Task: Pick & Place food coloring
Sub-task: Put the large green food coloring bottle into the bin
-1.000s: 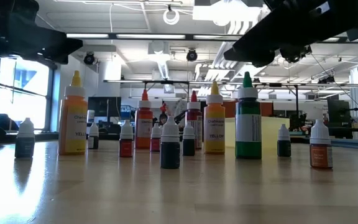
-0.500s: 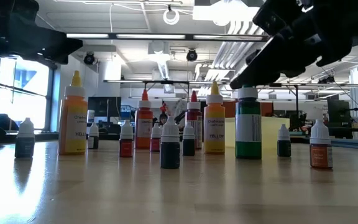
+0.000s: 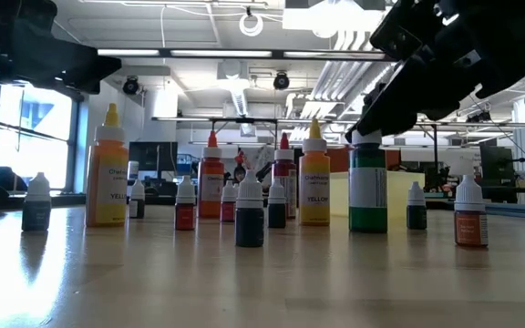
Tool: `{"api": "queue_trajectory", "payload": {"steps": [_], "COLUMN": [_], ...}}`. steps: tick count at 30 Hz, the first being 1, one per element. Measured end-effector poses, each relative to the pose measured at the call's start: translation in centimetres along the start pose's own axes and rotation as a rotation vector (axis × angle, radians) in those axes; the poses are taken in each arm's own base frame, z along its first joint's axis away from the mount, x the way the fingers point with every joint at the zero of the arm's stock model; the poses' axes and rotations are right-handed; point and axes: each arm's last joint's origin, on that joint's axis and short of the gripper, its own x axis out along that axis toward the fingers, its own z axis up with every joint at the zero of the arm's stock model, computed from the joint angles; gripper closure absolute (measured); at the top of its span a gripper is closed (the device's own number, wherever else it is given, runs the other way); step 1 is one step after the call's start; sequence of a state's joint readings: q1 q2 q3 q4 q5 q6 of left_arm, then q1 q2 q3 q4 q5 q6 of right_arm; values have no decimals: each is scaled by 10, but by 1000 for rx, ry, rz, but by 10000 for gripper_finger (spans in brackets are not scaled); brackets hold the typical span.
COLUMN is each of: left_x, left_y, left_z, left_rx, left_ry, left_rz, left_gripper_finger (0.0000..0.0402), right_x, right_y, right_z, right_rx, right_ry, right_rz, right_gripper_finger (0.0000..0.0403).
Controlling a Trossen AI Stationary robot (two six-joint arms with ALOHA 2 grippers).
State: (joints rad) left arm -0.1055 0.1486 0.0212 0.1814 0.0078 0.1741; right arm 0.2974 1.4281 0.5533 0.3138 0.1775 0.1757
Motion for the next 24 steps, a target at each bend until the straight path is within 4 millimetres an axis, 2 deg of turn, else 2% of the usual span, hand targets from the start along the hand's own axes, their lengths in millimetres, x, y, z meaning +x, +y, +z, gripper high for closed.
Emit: {"api": "queue_trajectory", "payload": {"steps": [12, 20, 24], "left_x": [0, 0, 0], "left_y": [0, 0, 0], "left_z": [0, 0, 0], "left_rx": [0, 0, 0], "left_ry": [0, 0, 0], "left_rz": [0, 0, 0], "left_gripper_finger": [192, 192, 192], "right_x": [0, 0, 0], "right_y": [-1, -1, 1], "right_z": [-6, -4, 5], "right_rx": [-11, -33, -45], "right_ry": [68, 47, -44], "right_rz": [4, 10, 17], "right_gripper_finger": [249, 284, 289]}}
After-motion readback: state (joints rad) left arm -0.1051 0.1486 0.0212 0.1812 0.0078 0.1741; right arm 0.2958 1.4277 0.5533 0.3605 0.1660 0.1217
